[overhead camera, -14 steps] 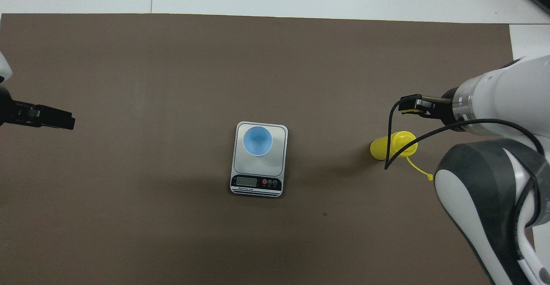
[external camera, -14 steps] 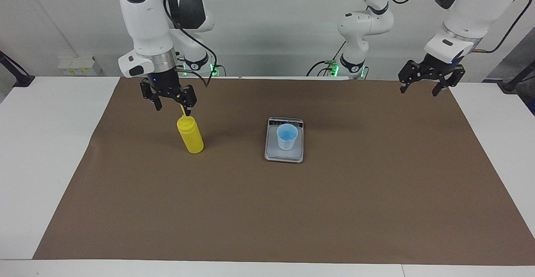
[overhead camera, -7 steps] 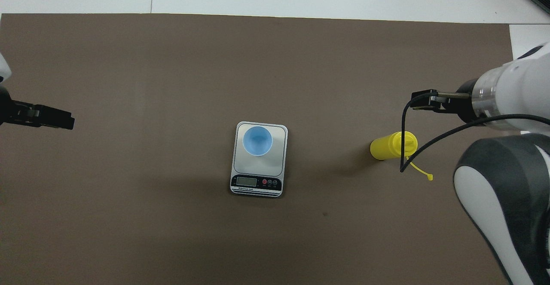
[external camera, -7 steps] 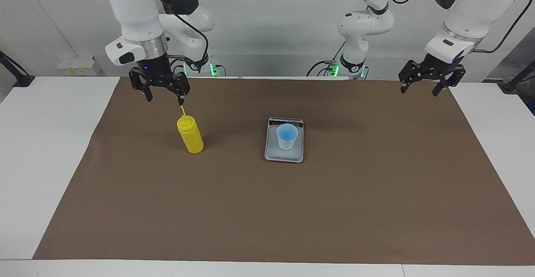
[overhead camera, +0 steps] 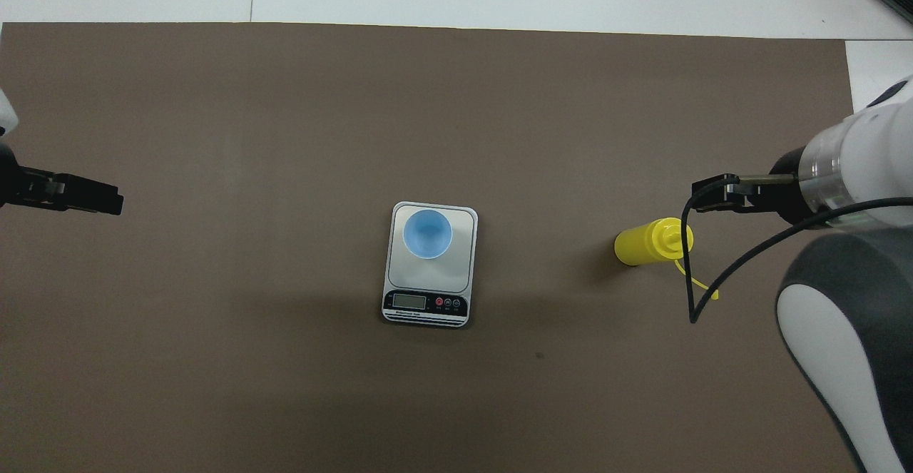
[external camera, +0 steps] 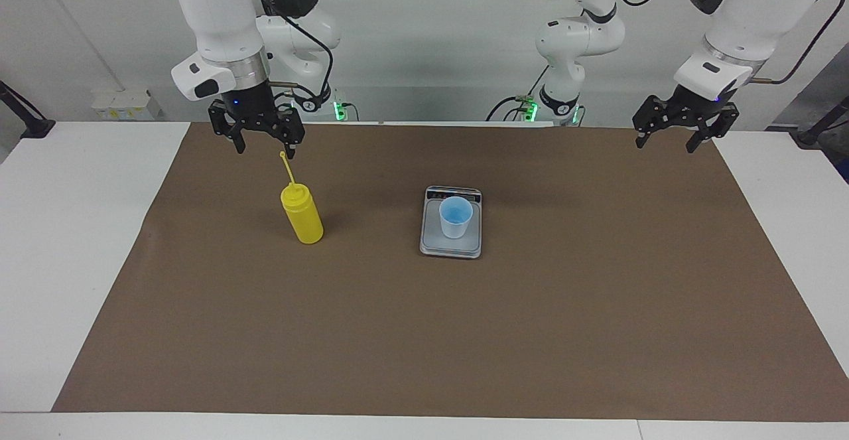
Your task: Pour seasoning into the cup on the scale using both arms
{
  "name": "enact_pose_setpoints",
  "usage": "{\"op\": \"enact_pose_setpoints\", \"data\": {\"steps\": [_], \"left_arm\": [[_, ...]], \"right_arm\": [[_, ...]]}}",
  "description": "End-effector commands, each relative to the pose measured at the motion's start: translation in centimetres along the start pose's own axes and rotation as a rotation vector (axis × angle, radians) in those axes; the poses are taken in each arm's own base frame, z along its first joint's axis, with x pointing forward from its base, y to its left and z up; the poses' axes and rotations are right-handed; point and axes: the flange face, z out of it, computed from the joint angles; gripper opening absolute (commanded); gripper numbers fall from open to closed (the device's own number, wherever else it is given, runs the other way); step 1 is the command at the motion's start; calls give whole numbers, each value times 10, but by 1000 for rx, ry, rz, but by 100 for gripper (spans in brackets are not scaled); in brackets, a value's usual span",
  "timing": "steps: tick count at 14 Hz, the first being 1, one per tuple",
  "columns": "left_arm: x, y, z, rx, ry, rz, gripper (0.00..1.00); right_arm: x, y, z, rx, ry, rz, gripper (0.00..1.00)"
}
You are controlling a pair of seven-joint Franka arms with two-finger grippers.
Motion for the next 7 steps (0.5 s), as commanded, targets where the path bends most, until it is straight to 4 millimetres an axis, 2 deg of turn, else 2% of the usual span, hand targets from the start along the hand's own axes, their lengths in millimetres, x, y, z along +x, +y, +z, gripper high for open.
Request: {"op": "enact_pose_setpoints", "data": {"steps": [1,4,7], "left_arm": [[-7,-3,-2,3,14,7,100],[-7,-3,-1,3,12,6,100],[-7,-3,-1,3,12,6,100]], "right_arm": [[-3,6,-3,33,-14,-26,100],[-2,18,2,33,-11,-34,100],[-3,19,2,33,-9,-39,100]]}}
